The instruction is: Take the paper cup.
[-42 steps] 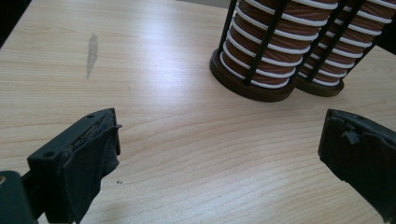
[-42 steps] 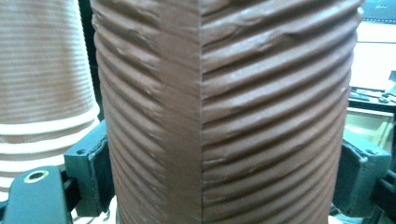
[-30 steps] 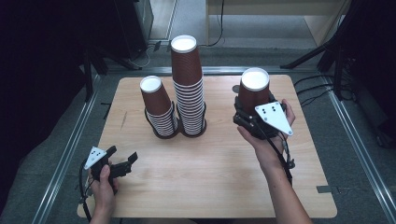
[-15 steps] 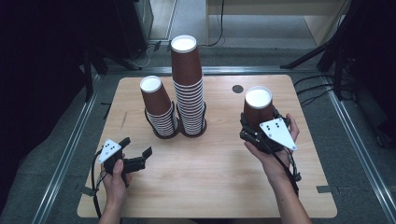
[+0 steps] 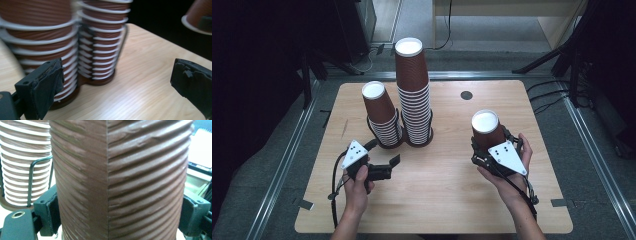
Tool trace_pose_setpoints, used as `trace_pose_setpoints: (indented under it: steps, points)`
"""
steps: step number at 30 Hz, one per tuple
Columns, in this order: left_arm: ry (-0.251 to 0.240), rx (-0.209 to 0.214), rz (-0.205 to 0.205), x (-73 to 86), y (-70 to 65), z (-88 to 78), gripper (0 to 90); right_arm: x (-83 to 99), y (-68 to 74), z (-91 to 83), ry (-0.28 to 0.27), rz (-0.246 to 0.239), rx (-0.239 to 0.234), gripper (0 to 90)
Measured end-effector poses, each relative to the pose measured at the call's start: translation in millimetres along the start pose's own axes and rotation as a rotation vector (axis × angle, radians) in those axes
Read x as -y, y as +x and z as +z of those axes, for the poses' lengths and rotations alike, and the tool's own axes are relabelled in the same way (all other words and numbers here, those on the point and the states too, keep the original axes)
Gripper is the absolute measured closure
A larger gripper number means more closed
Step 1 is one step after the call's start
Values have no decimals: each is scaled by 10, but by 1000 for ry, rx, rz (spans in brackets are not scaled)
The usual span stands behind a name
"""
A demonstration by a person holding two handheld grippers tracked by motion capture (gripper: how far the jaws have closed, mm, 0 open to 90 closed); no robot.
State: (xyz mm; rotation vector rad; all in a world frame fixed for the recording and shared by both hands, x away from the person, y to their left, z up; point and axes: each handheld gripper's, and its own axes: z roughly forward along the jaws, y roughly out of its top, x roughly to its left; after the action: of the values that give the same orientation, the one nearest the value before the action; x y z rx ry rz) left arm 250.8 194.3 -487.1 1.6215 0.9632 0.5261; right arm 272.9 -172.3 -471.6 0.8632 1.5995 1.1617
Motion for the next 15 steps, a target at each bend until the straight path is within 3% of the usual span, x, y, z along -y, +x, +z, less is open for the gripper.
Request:
trace_pose_setpoints:
  steps: [3,12,15]
  points:
    - [11,43,6,-3,-86,68,0,48,76,1,16,-4,-12,122]
    - [18,104,14,-40,-230,111,0,182,260,45,53,-116,-5,120]
    - [17,106,16,-73,-289,121,0,219,298,43,58,-165,-7,119]
